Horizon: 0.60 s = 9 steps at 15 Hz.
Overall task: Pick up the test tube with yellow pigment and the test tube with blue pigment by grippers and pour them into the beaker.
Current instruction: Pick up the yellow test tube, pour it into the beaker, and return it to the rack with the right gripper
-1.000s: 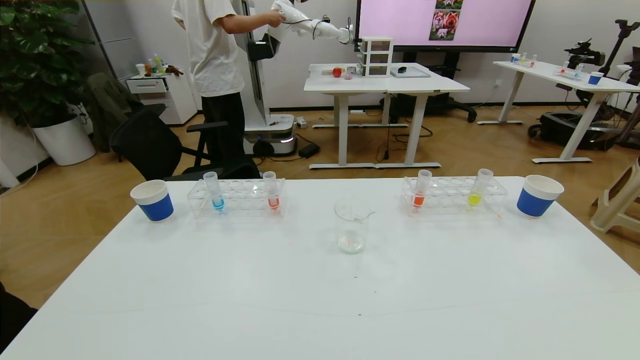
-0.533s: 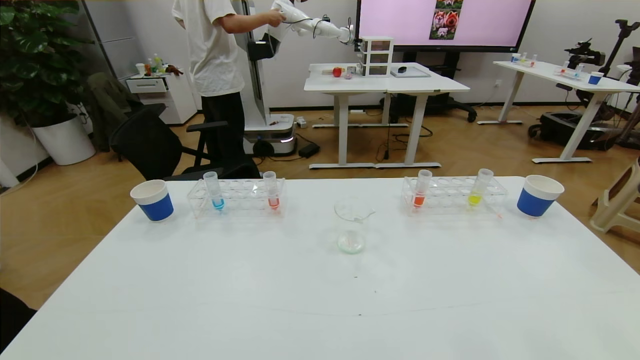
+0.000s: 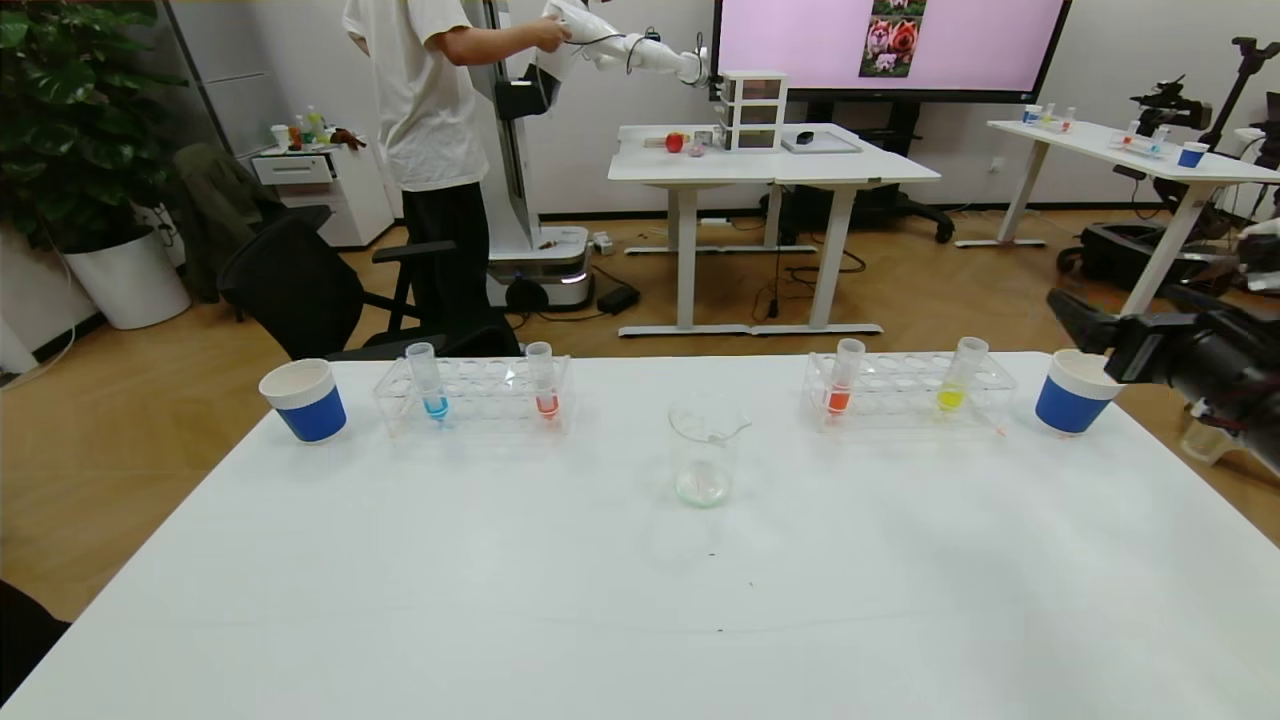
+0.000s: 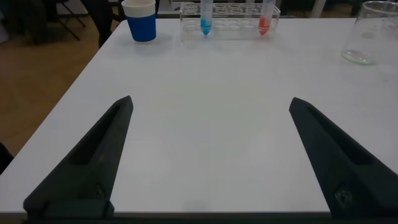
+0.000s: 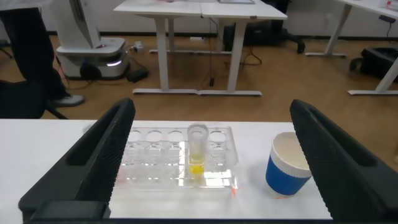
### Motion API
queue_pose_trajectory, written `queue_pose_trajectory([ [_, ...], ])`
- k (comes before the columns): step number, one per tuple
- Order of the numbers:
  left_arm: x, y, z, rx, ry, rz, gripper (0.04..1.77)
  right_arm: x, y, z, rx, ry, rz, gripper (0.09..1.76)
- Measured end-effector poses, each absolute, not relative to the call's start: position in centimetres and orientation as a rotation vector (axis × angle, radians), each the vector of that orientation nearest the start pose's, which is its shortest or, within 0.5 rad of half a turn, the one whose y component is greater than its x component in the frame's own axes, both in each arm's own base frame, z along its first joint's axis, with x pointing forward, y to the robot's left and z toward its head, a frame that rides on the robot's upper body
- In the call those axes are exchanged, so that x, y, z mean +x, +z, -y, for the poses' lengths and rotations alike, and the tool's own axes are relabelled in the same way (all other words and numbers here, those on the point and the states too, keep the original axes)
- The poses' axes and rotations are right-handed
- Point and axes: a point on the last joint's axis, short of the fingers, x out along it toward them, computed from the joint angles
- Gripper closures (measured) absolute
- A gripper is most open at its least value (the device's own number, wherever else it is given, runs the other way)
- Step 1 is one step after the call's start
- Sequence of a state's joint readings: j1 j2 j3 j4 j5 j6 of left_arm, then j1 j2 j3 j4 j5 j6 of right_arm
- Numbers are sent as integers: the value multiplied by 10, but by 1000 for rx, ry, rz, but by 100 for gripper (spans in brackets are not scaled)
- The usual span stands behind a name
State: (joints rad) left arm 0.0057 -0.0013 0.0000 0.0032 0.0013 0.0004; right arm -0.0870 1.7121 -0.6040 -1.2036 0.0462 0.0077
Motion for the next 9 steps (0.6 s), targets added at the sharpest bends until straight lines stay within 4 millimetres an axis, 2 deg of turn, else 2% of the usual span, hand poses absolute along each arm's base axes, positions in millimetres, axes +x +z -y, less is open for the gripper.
queue_pose_trajectory([
  [4,-23,75,0,0,7,-2,6,336,132,26,4,-21,45,11],
  [9,-23,75,0,0,7,-2,6,372,82,27,8,7,8,11],
])
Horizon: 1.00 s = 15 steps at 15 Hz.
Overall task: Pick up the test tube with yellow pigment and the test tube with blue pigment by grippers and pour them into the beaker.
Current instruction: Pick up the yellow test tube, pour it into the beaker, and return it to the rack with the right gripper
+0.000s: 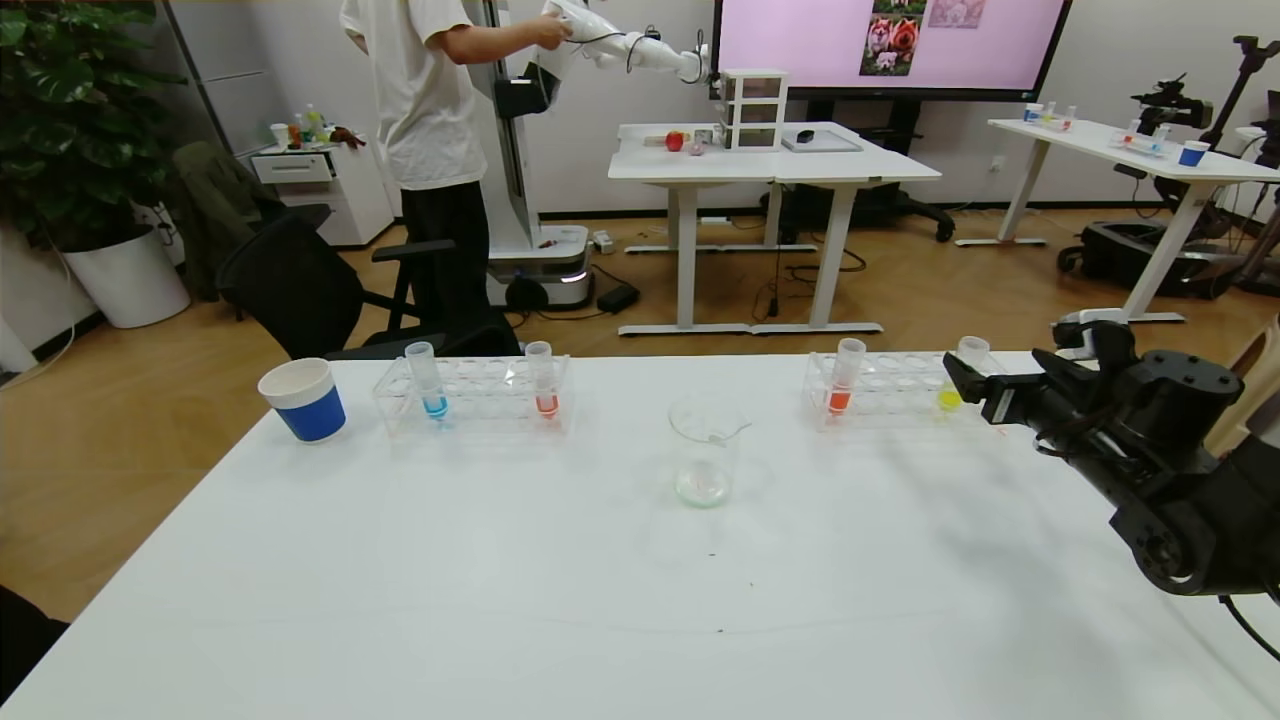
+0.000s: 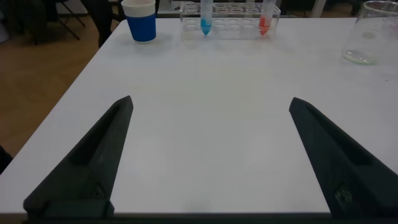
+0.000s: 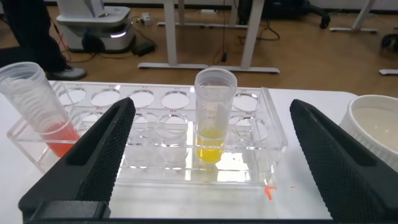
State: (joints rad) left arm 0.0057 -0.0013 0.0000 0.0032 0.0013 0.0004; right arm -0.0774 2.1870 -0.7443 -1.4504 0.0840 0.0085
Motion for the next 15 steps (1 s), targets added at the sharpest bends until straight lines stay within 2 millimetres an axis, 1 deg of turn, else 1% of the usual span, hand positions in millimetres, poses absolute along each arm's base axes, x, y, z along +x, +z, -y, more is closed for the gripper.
queue_pose_trajectory([
  [1,-23,75,0,0,7,-2,6,377,76,27,9,8,0,11],
  [4,-23,75,0,1,7,-1,6,388,67,28,8,10,-1,11],
  [12,-23,75,0,1,7,-2,6,426,62,32,3,6,57,11],
  [13,-23,75,0,0,7,-2,6,429,61,33,2,6,63,19],
  [14,-23,75,0,1,7,-2,6,432,61,32,2,7,69,43],
  [15,-23,75,0,0,7,-2,6,433,61,32,2,9,73,81],
])
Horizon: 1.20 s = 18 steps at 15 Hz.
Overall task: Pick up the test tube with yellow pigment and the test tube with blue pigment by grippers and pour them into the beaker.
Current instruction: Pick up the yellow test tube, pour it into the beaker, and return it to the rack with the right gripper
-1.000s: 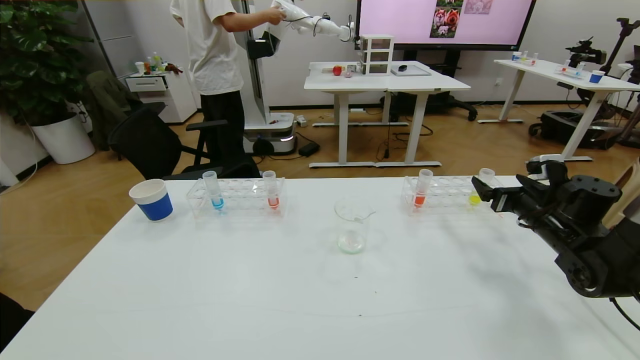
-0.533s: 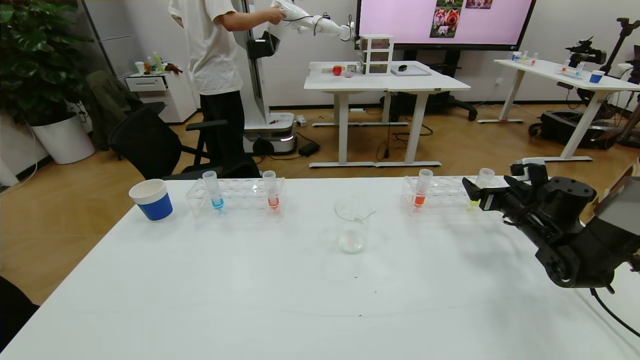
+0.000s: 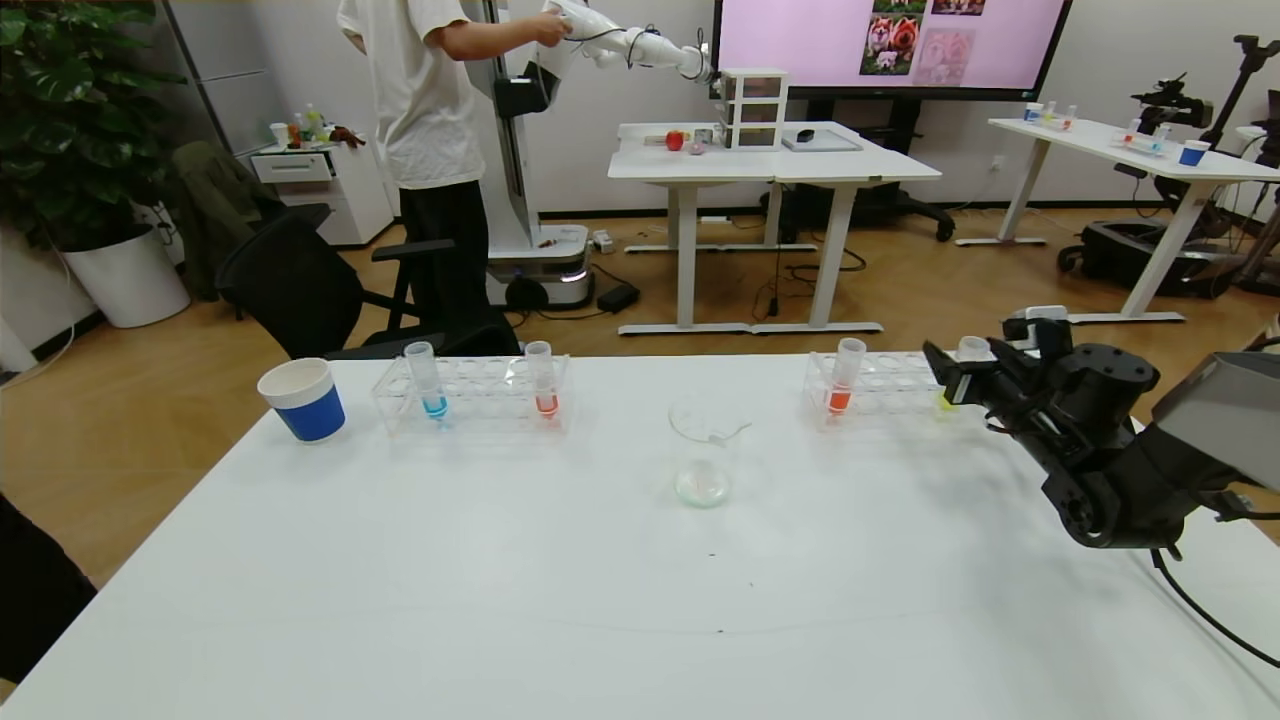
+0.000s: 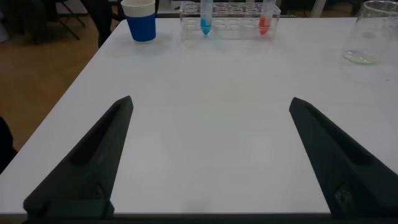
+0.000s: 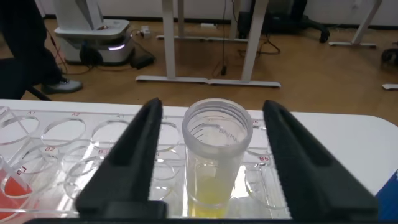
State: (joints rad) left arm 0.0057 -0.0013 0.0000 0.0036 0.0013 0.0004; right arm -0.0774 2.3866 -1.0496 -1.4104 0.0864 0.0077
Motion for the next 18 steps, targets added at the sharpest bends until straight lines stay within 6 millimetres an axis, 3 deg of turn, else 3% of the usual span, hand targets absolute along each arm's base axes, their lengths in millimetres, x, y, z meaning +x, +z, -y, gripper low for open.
queue_pose_trajectory([
  [1,-23,75,0,1,7,-2,6,435,60,31,1,11,77,129],
  [2,-23,75,0,1,7,-1,6,435,60,30,1,13,78,147],
  [3,-23,75,0,1,7,-2,6,436,60,30,1,13,79,146],
  [4,-23,75,0,1,7,-2,6,436,60,29,1,14,81,122],
  [5,-23,75,0,0,7,-2,6,435,60,29,1,13,80,134],
  [9,-23,75,0,1,7,-2,6,432,67,29,-3,4,86,134],
  [18,-23,75,0,0,7,-2,6,417,135,24,-17,18,129,134],
])
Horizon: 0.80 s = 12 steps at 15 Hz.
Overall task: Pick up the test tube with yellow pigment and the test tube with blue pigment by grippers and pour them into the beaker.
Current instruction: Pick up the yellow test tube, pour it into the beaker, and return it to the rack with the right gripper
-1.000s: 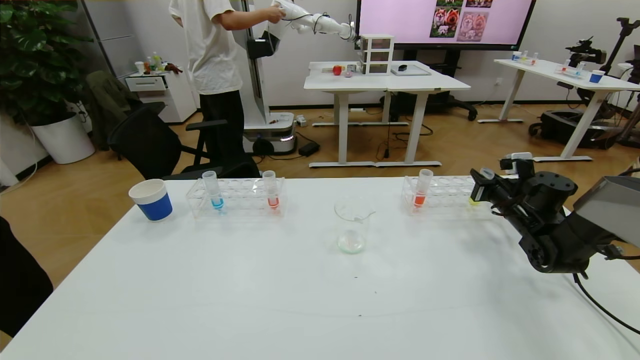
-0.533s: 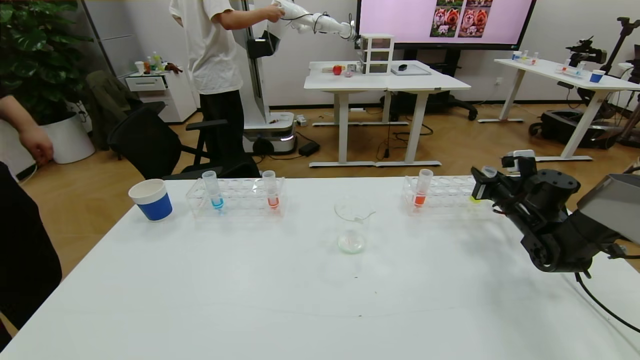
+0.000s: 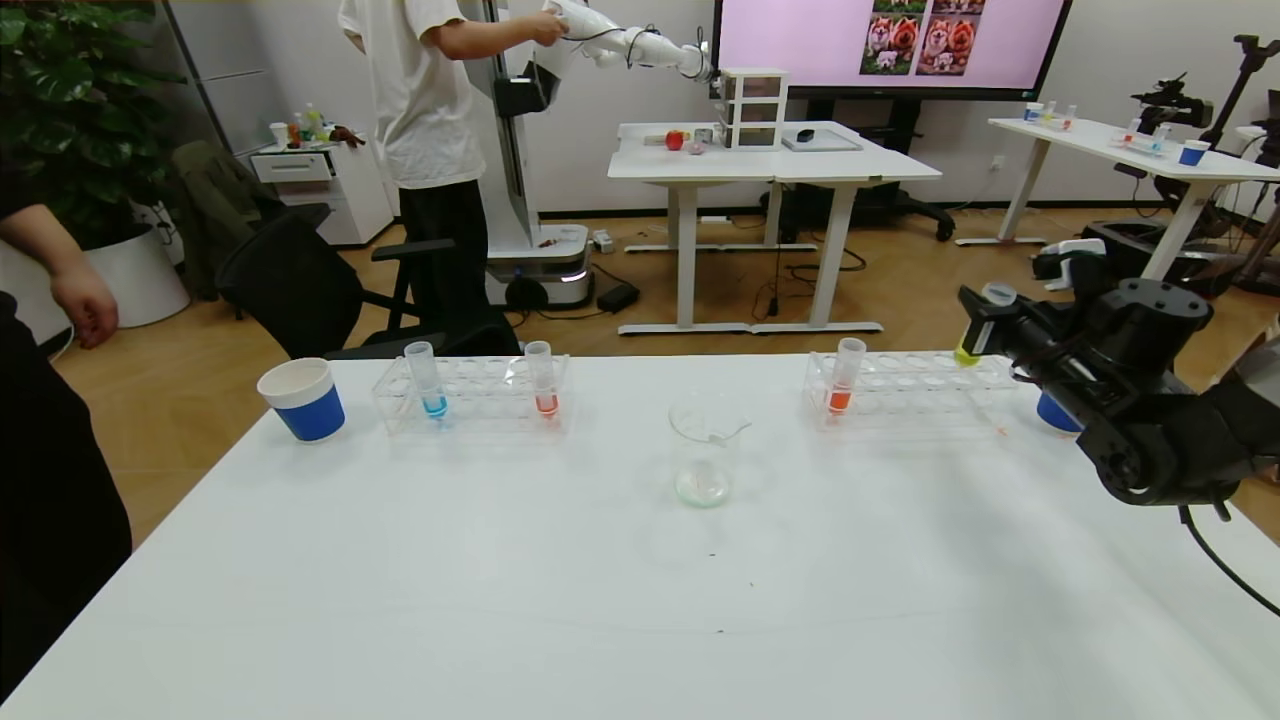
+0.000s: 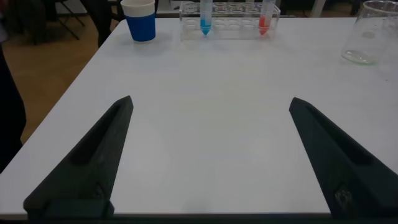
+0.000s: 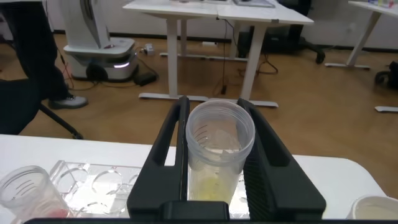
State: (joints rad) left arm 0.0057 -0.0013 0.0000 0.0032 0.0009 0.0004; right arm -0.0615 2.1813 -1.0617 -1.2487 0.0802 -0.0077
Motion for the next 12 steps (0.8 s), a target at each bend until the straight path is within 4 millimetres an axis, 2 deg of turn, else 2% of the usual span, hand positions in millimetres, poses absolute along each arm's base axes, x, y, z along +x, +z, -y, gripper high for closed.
queue_pose_trajectory([
  [3,-23,75,0,1,7,-2,6,418,139,17,-38,35,99,134],
  [6,-23,75,0,1,7,-2,6,428,160,-2,-42,92,123,134],
  [10,-23,75,0,0,7,-1,6,442,203,-49,-48,224,176,134],
  [12,-23,75,0,0,7,-1,6,443,216,-75,-101,297,206,134],
])
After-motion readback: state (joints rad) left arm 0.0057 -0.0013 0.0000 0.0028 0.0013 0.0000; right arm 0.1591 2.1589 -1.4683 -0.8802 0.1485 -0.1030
